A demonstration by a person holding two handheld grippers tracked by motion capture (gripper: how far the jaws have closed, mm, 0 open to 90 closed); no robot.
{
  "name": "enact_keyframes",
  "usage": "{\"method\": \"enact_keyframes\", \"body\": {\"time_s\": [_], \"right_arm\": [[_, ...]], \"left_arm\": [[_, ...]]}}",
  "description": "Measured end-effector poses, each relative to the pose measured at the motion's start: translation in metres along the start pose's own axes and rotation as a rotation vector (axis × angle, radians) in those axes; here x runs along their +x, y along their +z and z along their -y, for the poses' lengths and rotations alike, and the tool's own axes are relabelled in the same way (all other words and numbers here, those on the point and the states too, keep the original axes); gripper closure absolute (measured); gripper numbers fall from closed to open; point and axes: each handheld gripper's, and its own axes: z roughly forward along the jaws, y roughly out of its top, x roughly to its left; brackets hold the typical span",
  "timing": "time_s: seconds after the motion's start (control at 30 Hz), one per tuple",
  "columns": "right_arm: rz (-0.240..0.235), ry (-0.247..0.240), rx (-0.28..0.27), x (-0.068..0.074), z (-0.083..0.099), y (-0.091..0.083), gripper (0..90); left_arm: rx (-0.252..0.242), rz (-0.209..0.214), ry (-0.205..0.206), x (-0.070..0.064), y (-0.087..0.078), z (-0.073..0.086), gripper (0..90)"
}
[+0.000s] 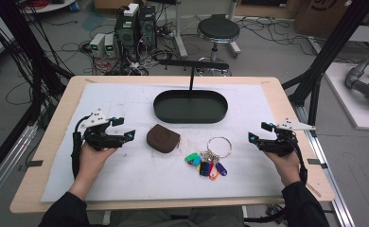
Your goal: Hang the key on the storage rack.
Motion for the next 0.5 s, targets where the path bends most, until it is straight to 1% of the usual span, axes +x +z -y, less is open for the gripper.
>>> {"method": "enact_keyframes", "body": {"time_s": [0.1,0.23,0.3,0.37,0.43,0.47,0.5], "right_arm": [[-0.009,0.018,0.016,-0.0025,0.0009,0.002,21.4],[-0.013,0.016,0.022,-0.0033,0.0019,0.0015,21.5],[-0.011,0.026,0.024,-0.0041,0.0023,0.0005,21.8],[-0.009,0.035,0.023,-0.0052,0.0027,-0.0007,25.7],[-0.012,0.051,0.026,-0.0054,0.0029,-0.0013,27.1],[-0.008,0.048,0.027,-0.0058,0.0032,-0.0011,28.2],[-0.003,0.052,0.031,-0.0055,0.0033,-0.0008,31.3]], "left_arm": [[0.002,-0.005,-0.003,0.0001,0.0005,0.0001,26.3],[0.0,-0.014,-0.011,0.0011,0.001,0.0003,26.3],[-0.001,-0.019,-0.016,0.0013,0.0016,0.0003,26.3],[0.0,-0.021,-0.023,0.0013,0.002,0.0005,26.3],[0.002,-0.022,-0.026,0.0014,0.0023,0.0007,26.3],[0.003,-0.023,-0.026,0.0015,0.0023,0.0007,26.3],[0.002,-0.024,-0.026,0.0013,0.0023,0.0006,26.3]]}}
